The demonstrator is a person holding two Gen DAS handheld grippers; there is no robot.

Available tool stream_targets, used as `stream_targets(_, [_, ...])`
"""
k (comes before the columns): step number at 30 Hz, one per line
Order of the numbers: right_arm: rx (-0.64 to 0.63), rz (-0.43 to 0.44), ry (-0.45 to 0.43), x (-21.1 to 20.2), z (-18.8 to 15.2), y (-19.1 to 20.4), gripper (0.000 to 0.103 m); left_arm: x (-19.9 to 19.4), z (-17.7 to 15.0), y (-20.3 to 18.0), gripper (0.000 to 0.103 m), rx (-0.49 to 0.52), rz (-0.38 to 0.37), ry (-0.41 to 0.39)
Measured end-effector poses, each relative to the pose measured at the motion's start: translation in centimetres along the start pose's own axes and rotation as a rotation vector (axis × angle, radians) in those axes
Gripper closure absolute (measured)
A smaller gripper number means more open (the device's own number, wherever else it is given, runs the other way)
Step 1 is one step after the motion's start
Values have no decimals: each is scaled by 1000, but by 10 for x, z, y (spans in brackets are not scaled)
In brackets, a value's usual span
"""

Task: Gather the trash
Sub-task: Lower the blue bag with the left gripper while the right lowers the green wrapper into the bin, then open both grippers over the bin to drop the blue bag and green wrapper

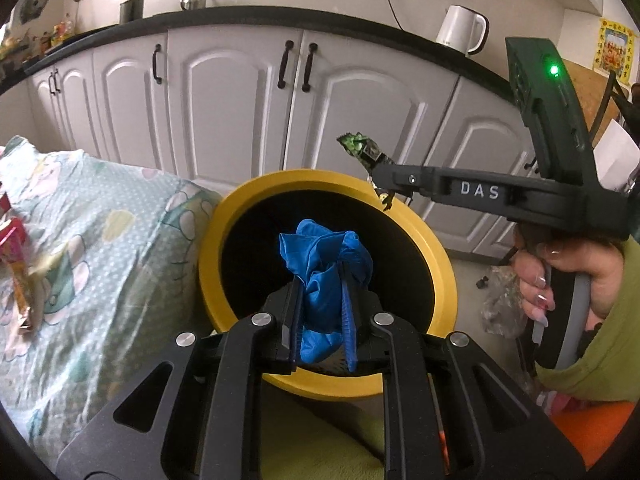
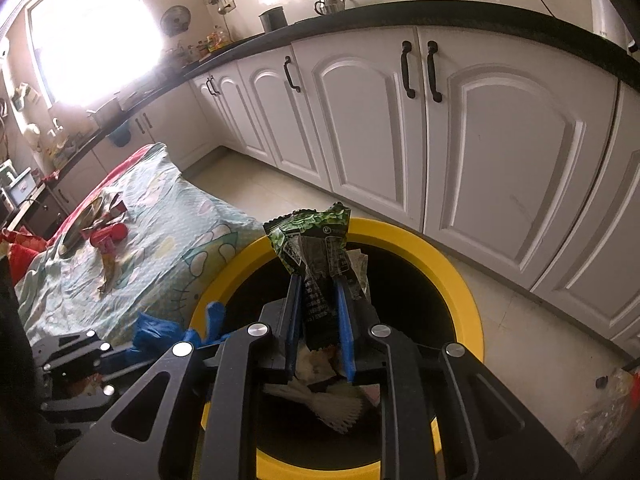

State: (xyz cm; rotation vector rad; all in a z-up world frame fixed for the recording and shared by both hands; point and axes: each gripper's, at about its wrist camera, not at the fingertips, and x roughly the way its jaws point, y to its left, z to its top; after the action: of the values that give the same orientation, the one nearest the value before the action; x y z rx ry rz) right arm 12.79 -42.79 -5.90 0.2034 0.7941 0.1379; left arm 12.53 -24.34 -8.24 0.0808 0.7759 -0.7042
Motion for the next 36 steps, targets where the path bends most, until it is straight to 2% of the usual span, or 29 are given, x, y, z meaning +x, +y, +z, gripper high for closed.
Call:
stream_targets(10, [17, 0, 19, 6, -1, -2, 83, 7, -4, 2, 90, -10, -13, 18])
stream_targets(11, [17, 0, 20, 6, -1, -2, 81, 8, -3, 3, 87, -12, -10, 17])
stream_targets(13, [21, -8, 22, 7, -2, -3, 78, 8, -4, 4, 73, -20, -12, 21])
stream_targets(14, [24, -11, 25, 8, -2, -4, 75, 9, -4, 5, 70, -24, -9, 23])
stream_targets(16, [30, -20, 26, 9, -3, -6, 69, 8, -6, 8, 52, -38, 2, 30])
stream_targets(18, [41, -27, 22, 8, -3, -8, 61, 6, -8, 14, 46, -62, 11, 29])
stream_targets(20, [46, -33, 16, 7, -3, -9, 59, 2, -9, 18, 38, -78, 24, 22])
stream_targets(22, [52, -38, 10, 5, -2, -10, 55, -5, -10, 24, 25, -99, 42, 9])
stream_targets(24, [64, -41, 0, 3, -1, -11, 49, -12, -10, 30, 19, -116, 62, -5])
stream_targets(27, [69, -42, -13, -1, 0, -10, 46, -26, -8, 42, 11, -145, 105, -43])
stream_targets(36, [20, -27, -63, -15, 7, 17, 40, -70, -5, 86, 11, -255, 241, -147])
